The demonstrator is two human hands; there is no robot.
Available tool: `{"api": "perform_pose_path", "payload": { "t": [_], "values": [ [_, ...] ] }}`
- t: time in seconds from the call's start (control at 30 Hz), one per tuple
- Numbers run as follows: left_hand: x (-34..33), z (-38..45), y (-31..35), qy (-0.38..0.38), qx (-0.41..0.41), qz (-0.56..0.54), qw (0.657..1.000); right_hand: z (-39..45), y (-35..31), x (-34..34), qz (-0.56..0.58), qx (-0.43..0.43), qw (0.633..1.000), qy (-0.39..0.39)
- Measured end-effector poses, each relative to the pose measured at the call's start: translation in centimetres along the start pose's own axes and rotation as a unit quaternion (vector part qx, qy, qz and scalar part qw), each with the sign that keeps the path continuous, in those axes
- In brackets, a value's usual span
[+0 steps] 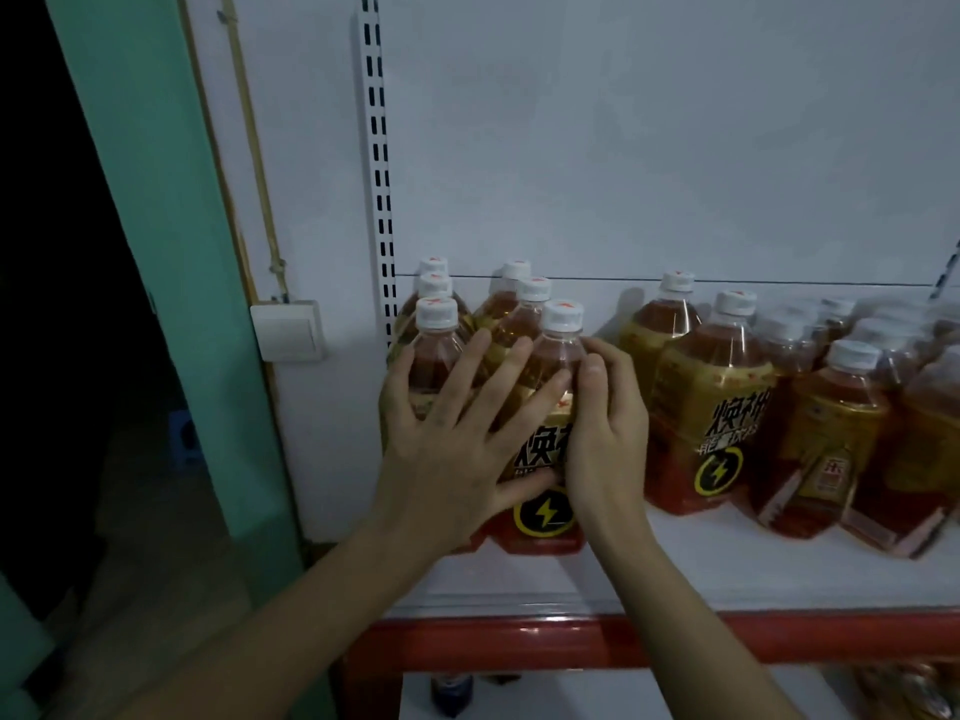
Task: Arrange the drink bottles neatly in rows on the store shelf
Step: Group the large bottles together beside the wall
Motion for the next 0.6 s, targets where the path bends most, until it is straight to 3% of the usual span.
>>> {"api": "perform_pose_path", "payload": {
  "t": [0.4,0.6],
  "values": [
    [-0.38,-0.76,0.47,0.046,-0.049,0.071,0.995,-0.23,0.17,0.09,0.005,0.027,0.999,0.028],
    [0.01,-0.65,0.19,0.055,-0.042,0.024,0.997,-0.4,-0.38,-0.09,-0.033,0.038,0.999,0.006]
  ]
}}
Point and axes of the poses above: each hand's wrist, its own z-axis towards the middle knuckle, its own x-axis out of the back of the hand, y = z × x, the point moved 9 cm from there along z, towards the middle knuckle, and after that the axes turned 3 degrees about -x, right-handed, at the moved point
